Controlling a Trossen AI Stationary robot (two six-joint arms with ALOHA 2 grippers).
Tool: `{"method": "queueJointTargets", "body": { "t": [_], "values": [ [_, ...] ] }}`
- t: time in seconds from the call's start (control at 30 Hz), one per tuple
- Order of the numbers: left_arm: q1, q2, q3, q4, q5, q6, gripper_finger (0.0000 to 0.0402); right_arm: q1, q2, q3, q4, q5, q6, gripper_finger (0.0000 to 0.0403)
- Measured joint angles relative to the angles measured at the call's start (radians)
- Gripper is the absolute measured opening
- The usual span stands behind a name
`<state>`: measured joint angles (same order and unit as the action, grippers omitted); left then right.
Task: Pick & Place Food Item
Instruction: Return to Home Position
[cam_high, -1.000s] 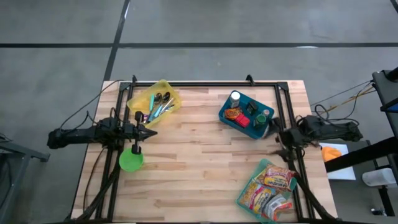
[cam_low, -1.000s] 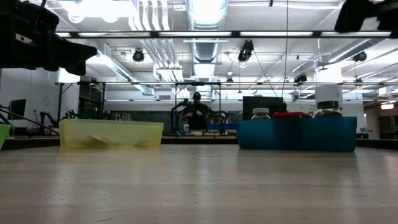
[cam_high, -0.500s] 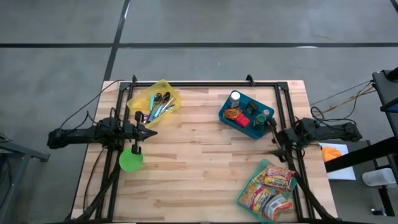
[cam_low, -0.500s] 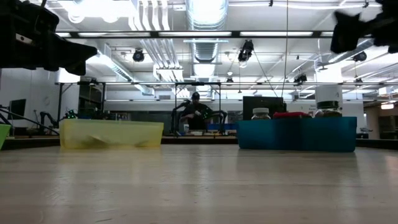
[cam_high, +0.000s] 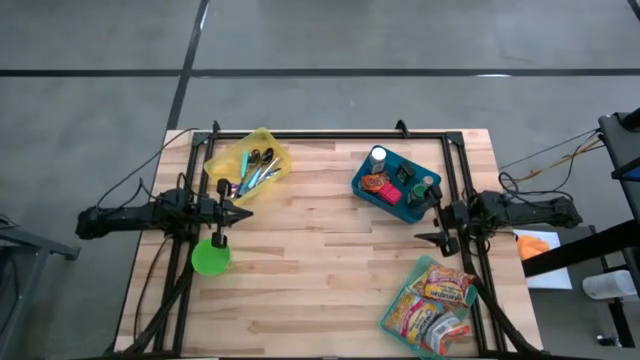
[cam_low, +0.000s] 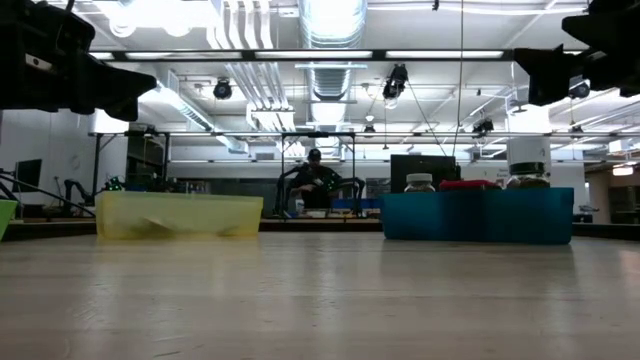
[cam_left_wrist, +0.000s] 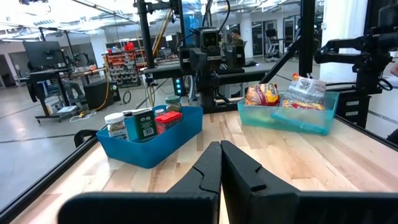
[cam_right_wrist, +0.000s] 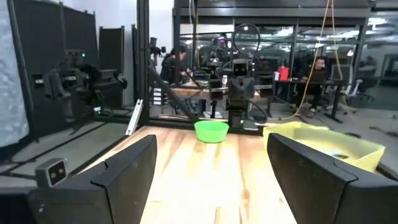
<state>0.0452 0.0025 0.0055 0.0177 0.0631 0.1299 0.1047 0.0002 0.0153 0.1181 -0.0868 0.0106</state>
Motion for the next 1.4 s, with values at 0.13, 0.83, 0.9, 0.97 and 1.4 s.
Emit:
{"method": "queueJointTargets", "body": {
  "t": [0.13,0.83,0.9,0.97,1.4],
  "values": [
    [0.0,0.0,0.0,0.0,0.0,0.0,0.001,0.0,0.001,-0.007,-0.015,0.0,0.035,0.0303],
    [0.0,0.0,0.0,0.0,0.0,-0.002,0.001,0.0,0.01,-0.007,-0.096,0.001,0.196,0.0303],
    [0.0,0.0,0.0,0.0,0.0,-0.002,0.001,0.0,0.01,-0.007,-0.096,0.002,0.196,0.0303],
    [0.0,0.0,0.0,0.0,0.0,-0.002,0.001,0.0,0.01,-0.007,-0.096,0.003,0.196,0.0303],
    [0.0,0.0,0.0,0.0,0.0,0.001,0.001,0.0,0.01,-0.007,-0.096,0.003,0.196,0.0303]
  ]
}}
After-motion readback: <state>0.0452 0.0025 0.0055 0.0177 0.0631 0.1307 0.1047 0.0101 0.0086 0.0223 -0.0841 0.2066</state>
